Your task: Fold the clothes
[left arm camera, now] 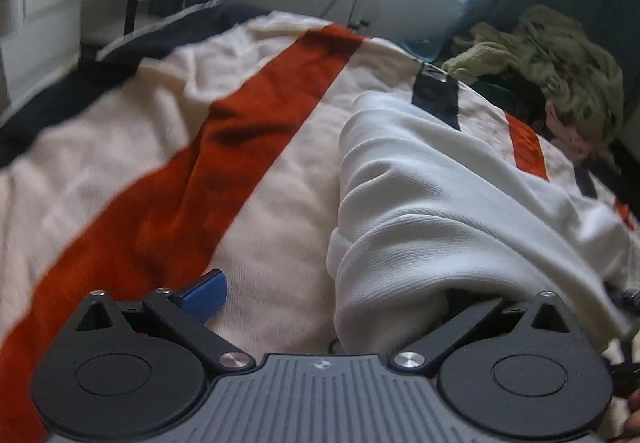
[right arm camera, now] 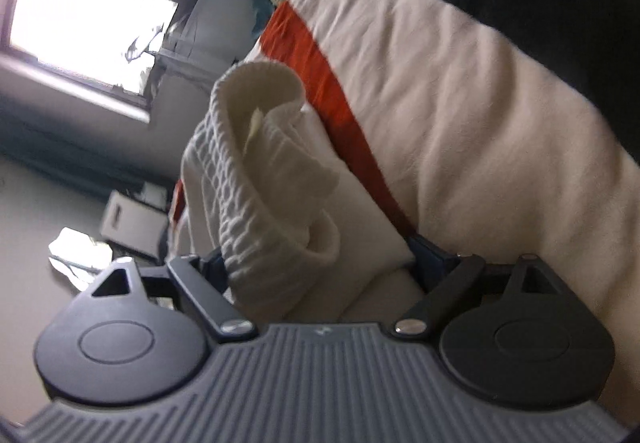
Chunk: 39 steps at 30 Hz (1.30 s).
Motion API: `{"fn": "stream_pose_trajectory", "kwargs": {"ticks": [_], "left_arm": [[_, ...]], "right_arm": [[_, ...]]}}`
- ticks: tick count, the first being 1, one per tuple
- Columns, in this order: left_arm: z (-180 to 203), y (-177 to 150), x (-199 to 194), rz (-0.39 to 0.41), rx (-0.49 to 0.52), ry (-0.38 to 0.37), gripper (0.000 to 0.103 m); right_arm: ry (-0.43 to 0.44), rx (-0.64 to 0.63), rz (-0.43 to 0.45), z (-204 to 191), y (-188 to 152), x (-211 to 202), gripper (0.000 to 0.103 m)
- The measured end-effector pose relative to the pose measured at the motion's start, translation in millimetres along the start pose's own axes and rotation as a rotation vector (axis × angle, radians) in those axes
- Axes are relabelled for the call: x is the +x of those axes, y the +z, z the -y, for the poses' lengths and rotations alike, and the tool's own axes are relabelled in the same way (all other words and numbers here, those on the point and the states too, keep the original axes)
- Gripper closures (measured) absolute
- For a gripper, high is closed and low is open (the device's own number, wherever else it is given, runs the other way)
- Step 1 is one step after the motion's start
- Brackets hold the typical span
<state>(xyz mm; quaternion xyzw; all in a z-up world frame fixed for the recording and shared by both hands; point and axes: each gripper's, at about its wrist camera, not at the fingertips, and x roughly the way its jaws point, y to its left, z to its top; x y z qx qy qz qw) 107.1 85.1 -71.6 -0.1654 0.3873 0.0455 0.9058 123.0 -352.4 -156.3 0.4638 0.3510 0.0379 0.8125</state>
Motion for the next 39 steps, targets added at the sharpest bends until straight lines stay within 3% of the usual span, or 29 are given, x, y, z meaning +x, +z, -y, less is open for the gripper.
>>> {"fn": "stream_pose_trajectory", "kwargs": {"ticks": [3,7,10,14,17,20,23,27,30,39], "left_arm": [[-5,-2,0,-0.018,-0.022,-0.014,0.001],[-7,-4,-6,-0.037,-0.008,-0.069,0.003],[-12,-8,-20,-0.045,-0.043,-0.150,0.003],[-23,-8,-44,0.032,-0.137,-0.354,0.000],[-23,-3,-36,0.047,-0.201,-0.447,0.000],[-25,1,-5,-0.014,-0.270,-0.431,0.007],[-26,3,18,-0.002,-0.229,-0.412,0.014],[-23,2,17,0.022,-0.184,-0.428,0.043],[-17,0,5,0.031,-0.128,-0.393,0.056],[11,-6,-71,0.089,-0.111,-0.544,0.058]], "right_arm": [[-0.024,-0.101,-0.021,-15,-7,5,0.014],[-0.040,-0.143,0.006,-23,-11,-6,0.052],[-0.041,-0.146,0.047,-27,-11,-18,0.064],[-0.038,-0.215,0.114,-39,-13,-28,0.065],[-0.060,-0.207,0.109,-36,-10,-21,0.065],[-0.071,-0.184,0.100,-31,-9,-17,0.064],[-0.072,-0.177,0.098,-30,-11,-17,0.064],[-0.076,-0.174,0.090,-31,-14,-22,0.064],[-0.063,-0.179,0.107,-41,-19,-37,0.066],[0.054,-0.194,0.234,-64,-17,-133,0.067]]}}
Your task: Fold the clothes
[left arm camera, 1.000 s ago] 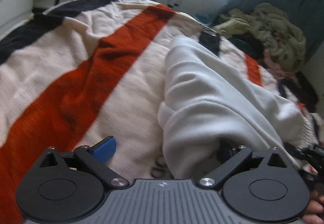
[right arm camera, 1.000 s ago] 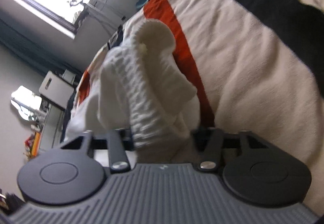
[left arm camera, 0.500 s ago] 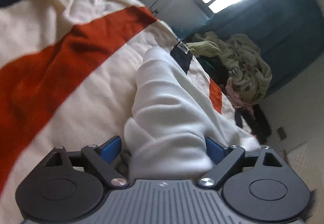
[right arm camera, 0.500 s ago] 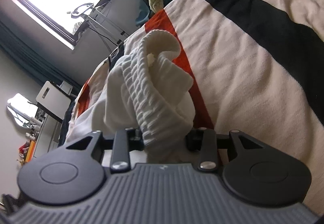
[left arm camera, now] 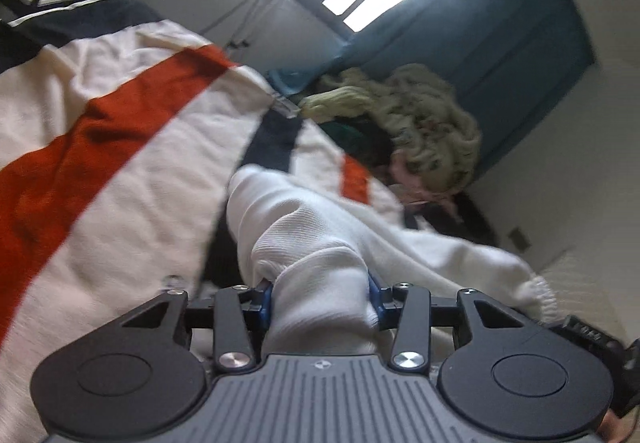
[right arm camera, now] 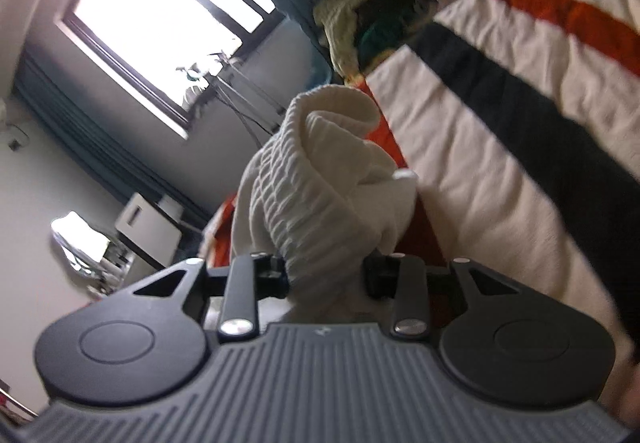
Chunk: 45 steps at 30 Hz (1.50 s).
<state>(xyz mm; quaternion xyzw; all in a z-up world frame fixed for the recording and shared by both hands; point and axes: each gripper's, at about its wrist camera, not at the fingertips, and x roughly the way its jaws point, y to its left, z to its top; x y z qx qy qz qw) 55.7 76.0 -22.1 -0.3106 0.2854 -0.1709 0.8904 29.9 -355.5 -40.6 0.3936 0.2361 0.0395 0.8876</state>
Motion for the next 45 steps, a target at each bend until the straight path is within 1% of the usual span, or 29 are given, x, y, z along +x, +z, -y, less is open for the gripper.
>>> {"fn": "stream_pose_trajectory", "kwargs": {"ticks": [2,4,8,10,12,15,18,20,22,24,26,28,31,34,36,37,38,39,41,43,45], "left_arm": [[20,3,1,0.006,0.007,-0.039,0.058],[41,6,10,0.001,0.009,-0.071,0.058],[92,20,53,-0.021,-0.002,-0.122,0.058],[121,31,82,-0.032,0.020,-0.143,0.058],[151,42,116,-0.045,0.046,-0.164,0.058],[196,53,177,-0.080,0.099,-0.185,0.058],[226,51,240,-0.118,0.118,-0.198,0.058],[239,41,281,-0.139,0.142,-0.209,0.058],[238,23,318,-0.163,0.162,-0.220,0.057],[230,1,352,-0.199,0.186,-0.219,0.057],[215,-24,373,-0.227,0.225,-0.211,0.057],[196,-47,379,-0.226,0.270,-0.209,0.057],[176,-77,366,-0.200,0.363,-0.224,0.054],[168,-89,358,-0.198,0.417,-0.230,0.050],[170,-89,354,-0.214,0.438,-0.220,0.045],[172,-88,347,-0.227,0.433,-0.203,0.043],[175,-86,340,-0.238,0.436,-0.184,0.040],[180,-85,331,-0.242,0.457,-0.173,0.034],[188,-80,305,-0.232,0.500,-0.171,0.028],[196,-76,280,-0.228,0.520,-0.178,0.026],[207,-70,254,-0.225,0.519,-0.179,0.024]], "right_arm": [[0.011,0.003,0.011,4,16,-13,0.067],[0.018,0.014,0.026,9,36,-24,0.067],[0.009,0.014,0.090,18,82,-39,0.067],[-0.003,0.017,0.131,25,110,-42,0.067],[-0.008,0.055,0.166,40,141,-40,0.067],[-0.035,0.077,0.216,66,187,-30,0.067],[-0.069,0.080,0.266,98,223,-13,0.067],[-0.099,0.084,0.310,122,234,-3,0.067],[-0.134,0.080,0.353,146,238,7,0.067],[-0.169,0.091,0.382,176,229,18,0.067],[-0.203,0.130,0.388,209,211,29,0.067],[-0.238,0.146,0.368,236,184,37,0.066],[-0.261,0.149,0.327,256,156,34,0.064],[-0.279,0.248,0.274,272,138,30,0.059],[-0.296,0.295,0.247,277,132,32,0.057],[-0.304,0.306,0.239,278,130,31,0.056],[-0.312,0.330,0.232,275,129,27,0.056],[-0.320,0.360,0.226,272,128,21,0.056],[-0.339,0.363,0.233,257,123,4,0.056],[-0.376,0.308,0.241,234,119,-16,0.056],[-0.384,0.240,0.238,209,119,-34,0.056]]}}
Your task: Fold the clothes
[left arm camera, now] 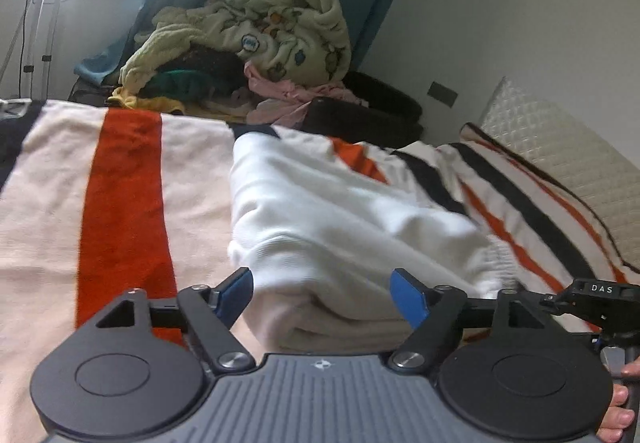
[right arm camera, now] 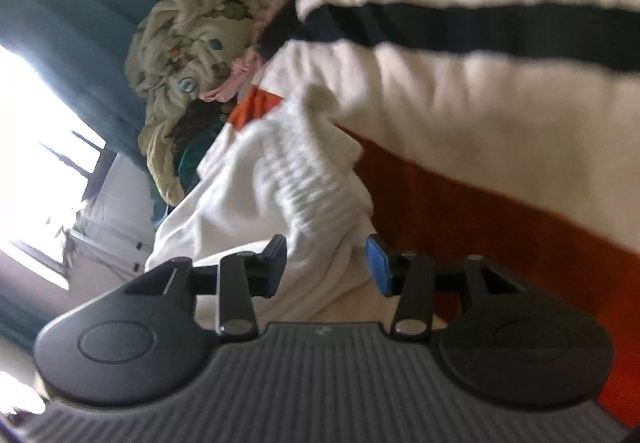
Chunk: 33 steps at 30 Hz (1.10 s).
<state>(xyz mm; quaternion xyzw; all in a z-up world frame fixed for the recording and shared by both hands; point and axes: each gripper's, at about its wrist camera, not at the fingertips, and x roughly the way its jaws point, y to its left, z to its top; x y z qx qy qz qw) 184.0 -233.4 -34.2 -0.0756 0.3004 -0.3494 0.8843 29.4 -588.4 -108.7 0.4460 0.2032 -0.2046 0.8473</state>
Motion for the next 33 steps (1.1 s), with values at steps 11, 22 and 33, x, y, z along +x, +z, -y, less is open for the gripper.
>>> {"fn": "stream_pose_trajectory", "kwargs": {"ticks": [11,22,33], "left_arm": [[93,30,-183,0.183,0.181,0.109,0.001],[137,-3,-306,0.246,0.175,0.213,0.000],[128,-38,-322,0.263,0.188,0.239,0.000]], "right_arm": [[0.147,-0.404,0.104,-113,-13,-154,0.055],[0.201,-0.571,0.228,-146,-56,-255,0.009],[0.115,-0.619,0.241,-122,-119,-232,0.006]]}}
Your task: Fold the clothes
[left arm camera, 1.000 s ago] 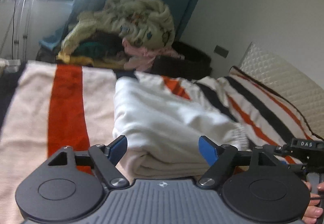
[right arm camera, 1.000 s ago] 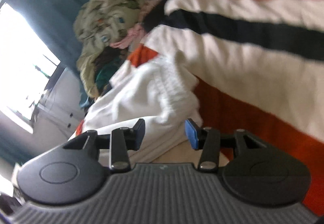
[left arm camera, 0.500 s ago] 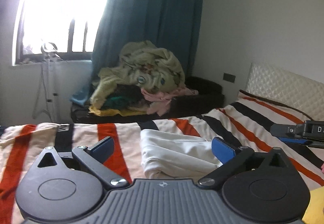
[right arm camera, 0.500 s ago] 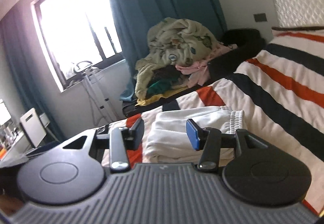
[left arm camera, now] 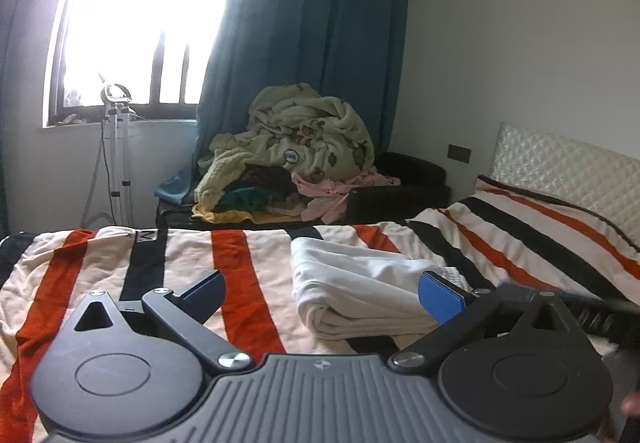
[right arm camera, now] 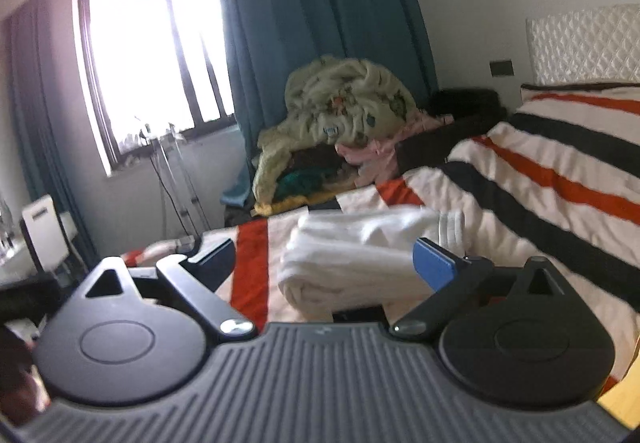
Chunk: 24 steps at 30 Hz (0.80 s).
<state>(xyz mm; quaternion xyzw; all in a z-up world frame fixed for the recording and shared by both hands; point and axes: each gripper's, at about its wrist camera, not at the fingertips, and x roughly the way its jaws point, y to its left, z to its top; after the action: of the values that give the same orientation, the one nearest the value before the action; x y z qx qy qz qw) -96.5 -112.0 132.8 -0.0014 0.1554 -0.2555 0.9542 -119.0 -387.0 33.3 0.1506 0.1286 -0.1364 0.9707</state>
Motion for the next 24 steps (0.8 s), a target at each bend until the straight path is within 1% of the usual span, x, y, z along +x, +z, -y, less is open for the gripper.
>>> {"fn": "stream_pose_trajectory", "kwargs": {"ticks": [3,5,7,10,17,21,24], "left_arm": [[-6,-5,4,0.018,0.006,0.018,0.000],[-10,-9,6,0.025,0.007,0.025,0.000],[-14,-12,8,0.028,0.014,0.035,0.000],[-18,-17,14,0.014,0.010,0.043,0.000],[-23,-26,30,-0.033,0.007,0.047,0.000],[-21,-28,32,-0.040,0.013,0.051,0.000],[-19,-30,33,-0.041,0.018,0.054,0.000]], "right_arm": [[-0.017,-0.010,-0.048,0,-20,16,0.006],[-0.015,0.022,-0.091,2,-30,24,0.006],[-0.011,0.031,-0.061,3,-34,25,0.006],[-0.015,0.034,-0.043,2,-35,28,0.006],[-0.032,-0.017,-0.056,-7,-36,36,0.006],[-0.042,-0.042,-0.058,-11,-36,38,0.006],[-0.039,-0.038,-0.062,-10,-35,38,0.006]]}}
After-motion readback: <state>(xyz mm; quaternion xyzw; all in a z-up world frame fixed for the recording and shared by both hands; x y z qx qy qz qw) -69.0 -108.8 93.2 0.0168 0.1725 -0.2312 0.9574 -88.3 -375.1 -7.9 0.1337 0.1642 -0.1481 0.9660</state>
